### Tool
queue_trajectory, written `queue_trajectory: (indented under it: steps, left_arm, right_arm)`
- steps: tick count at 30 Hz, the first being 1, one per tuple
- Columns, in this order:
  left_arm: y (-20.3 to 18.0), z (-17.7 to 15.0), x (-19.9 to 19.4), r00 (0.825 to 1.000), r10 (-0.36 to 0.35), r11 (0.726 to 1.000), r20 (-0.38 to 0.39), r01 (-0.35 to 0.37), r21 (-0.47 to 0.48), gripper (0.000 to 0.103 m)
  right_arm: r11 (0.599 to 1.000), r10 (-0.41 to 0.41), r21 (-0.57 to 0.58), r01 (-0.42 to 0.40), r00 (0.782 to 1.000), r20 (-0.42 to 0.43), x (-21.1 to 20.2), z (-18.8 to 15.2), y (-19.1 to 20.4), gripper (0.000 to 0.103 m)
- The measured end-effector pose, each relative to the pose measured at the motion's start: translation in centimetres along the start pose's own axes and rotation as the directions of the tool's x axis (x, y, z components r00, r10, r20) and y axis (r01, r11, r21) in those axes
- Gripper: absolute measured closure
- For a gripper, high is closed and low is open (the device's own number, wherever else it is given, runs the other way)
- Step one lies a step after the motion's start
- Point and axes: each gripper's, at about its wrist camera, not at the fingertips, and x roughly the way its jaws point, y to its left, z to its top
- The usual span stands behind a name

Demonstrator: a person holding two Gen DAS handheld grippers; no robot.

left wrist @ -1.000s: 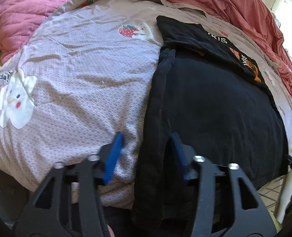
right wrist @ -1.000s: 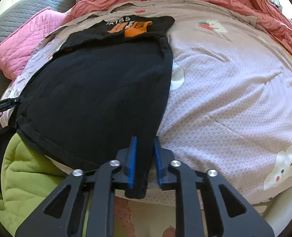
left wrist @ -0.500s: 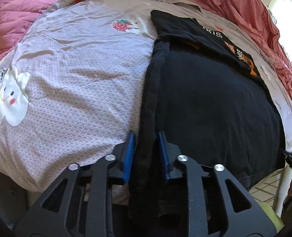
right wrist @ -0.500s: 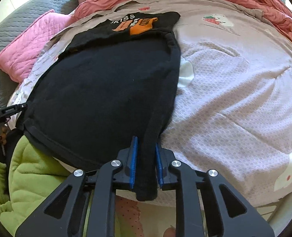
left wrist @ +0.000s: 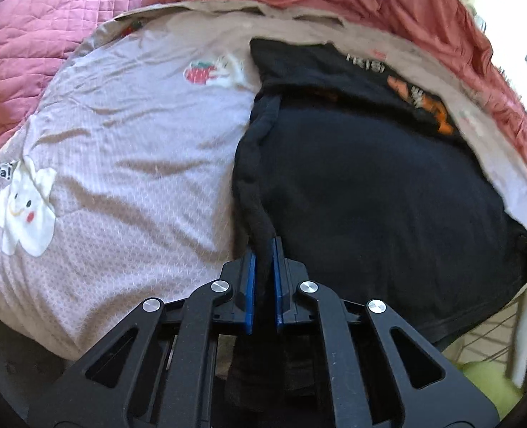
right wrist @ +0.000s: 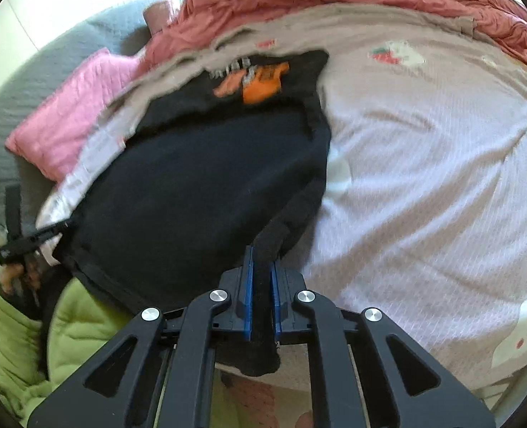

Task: Fold small clothes
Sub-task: 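Lift the hem with both tools and fold it toward the collar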

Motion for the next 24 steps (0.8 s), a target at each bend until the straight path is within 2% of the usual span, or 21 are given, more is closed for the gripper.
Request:
queue_trajectory:
  steps: [2, 6, 11, 18, 24]
  left_arm:
    - [0.3, 0.8, -0.6, 1.0, -0.009, 1.0, 0.027, 0.009, -0.015, 0.101]
    - [1.4, 3.1, -1.6, 0.995, -0.071, 0.993, 0.071, 0.077, -0.087, 0.101]
    - [2.0, 6.3, -1.4, 0.992, -0.085, 0.985, 0.089, 0.097, -0.141, 0.101]
    - [1.4, 12.5, 1.2, 0.993, -0.075, 0.981, 0.09, 0.089, -0.171, 0.1]
    - [1.1, 16.8, 4.9, 0.994, -0.058, 0.973, 0.089, 0.076, -0.22, 0.1]
  right_arm:
    - [1.0, 0.013, 0.005, -0.014, 0.999, 0.039, -0.6, 1.1, -0.2, 0.096]
    - [1.0, 0.03, 0.004, -0.031, 0.994, 0.107, -1.2, 3.5, -0.7, 0.096]
    - [0.999, 0.021, 0.025, -0.026, 0.983, 0.182, -0.8, 6.8, -1.9, 0.096]
    - [1.0, -0.004, 0.031, -0.004, 0.97, 0.243, 1.2, 12.1, -2.9, 0.096]
    - [0.997, -0.052, 0.059, 0.039, 0.969, 0.241, 4.6, 15.8, -4.1, 0.096]
